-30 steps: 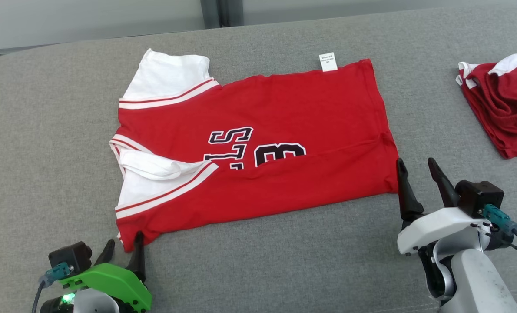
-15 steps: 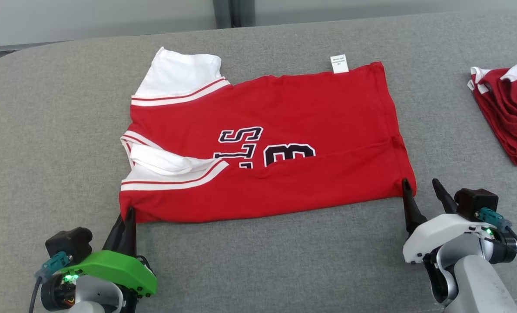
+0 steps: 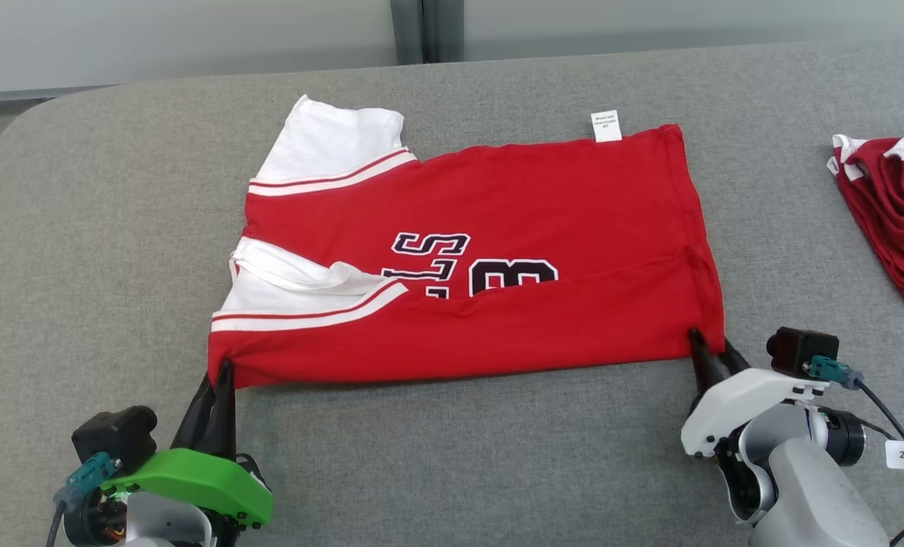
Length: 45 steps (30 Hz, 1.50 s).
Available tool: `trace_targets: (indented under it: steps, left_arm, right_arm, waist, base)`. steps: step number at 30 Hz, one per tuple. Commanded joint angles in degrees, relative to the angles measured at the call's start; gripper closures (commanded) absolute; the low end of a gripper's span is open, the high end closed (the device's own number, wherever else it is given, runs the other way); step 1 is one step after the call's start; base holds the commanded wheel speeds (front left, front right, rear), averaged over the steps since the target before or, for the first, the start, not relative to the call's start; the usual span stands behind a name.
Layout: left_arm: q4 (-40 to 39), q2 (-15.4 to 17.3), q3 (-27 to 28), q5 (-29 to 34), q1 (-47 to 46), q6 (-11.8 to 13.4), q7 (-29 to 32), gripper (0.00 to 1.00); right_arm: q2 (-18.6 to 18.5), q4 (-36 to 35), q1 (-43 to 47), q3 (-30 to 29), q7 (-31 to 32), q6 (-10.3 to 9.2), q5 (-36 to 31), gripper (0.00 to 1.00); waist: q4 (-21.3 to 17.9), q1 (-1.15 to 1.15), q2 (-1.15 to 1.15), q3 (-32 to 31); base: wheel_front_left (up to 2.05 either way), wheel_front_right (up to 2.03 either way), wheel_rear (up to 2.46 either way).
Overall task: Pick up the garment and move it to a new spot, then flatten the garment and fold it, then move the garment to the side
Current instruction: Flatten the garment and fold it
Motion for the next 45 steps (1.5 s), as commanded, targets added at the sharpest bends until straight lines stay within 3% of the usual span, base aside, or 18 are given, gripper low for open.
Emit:
trace_targets:
  steps: [1,9,22,29,30,31,32,33,40,45]
  left_arm:
    - [-0.5,0.6,0.2,0.3,1.0,-0.1,-0.4,1.0]
    - [-5.0,1.8,0.0,0.2,5.2,0.1,0.3,1.0]
    - [-16.7,4.3,-2.4,-1.4,19.0,1.6,10.1,1.0]
    - [-15.5,3.0,-3.3,-2.2,20.0,2.2,10.2,1.0]
    - [-15.0,2.8,-3.3,-2.2,19.8,2.3,9.9,1.0]
    - [-14.4,2.6,-3.3,-2.1,19.4,2.3,9.4,0.8]
    - [-14.0,2.4,-3.3,-2.0,19.1,2.4,9.1,0.49]
    - [-13.6,2.3,-3.2,-1.9,18.6,2.4,8.7,0.0]
    - [-14.3,4.9,-1.5,-0.2,14.9,2.5,7.6,0.0]
    - [-15.2,8.1,-0.9,1.4,7.4,1.4,8.5,0.0]
  right_arm:
    - [0.0,0.3,-0.5,0.0,-0.8,-0.01,0.4,1.0]
    - [-0.6,-4.7,3.8,-0.3,-0.8,-0.01,3.9,1.0]
    - [-2.1,-26.1,20.9,-1.8,10.3,-0.01,4.8,1.0]
    - [-1.0,-27.9,22.8,-3.6,11.6,-0.01,4.7,1.0]
    - [-0.9,-27.6,22.8,-4.0,11.5,-0.01,4.5,0.89]
    - [-0.8,-27.2,22.6,-4.3,11.5,-0.01,4.2,0.56]
    - [-0.7,-26.9,22.5,-4.5,11.4,-0.01,4.1,0.14]
    - [-0.6,-26.7,22.3,-4.7,11.2,-0.01,4.0,0.0]
    - [-0.5,-27.3,20.9,-5.9,10.5,-0.01,2.4,0.0]
    - [-1.2,-29.9,18.4,-5.4,8.9,-0.01,1.0,0.0]
  waist:
    - [-0.1,0.0,0.0,-0.5]
    - [-0.8,0.0,0.0,-2.5]
    - [-2.6,0.0,0.0,-3.5]
    - [-3.1,0.0,0.0,-2.8]
    - [-3.2,0.0,0.0,-2.7]
    - [-3.2,0.0,0.0,-2.6]
    - [-3.3,0.0,0.0,-2.5]
    - [-3.3,0.0,0.0,-2.4]
    - [-4.2,0.0,0.0,-0.8]
    - [-5.5,0.0,0.0,1.4]
  base:
    - [0.0,0.0,0.0]
    - [0.0,0.0,0.0]
    - [0.0,0.0,0.0]
    - [0.0,0.0,0.0]
    - [0.0,0.0,0.0]
    - [0.0,0.0,0.0]
    - [0.0,0.0,0.0]
    - [0.0,0.0,0.0]
    - [0.0,0.0,0.0]
    - [0.0,0.0,0.0]
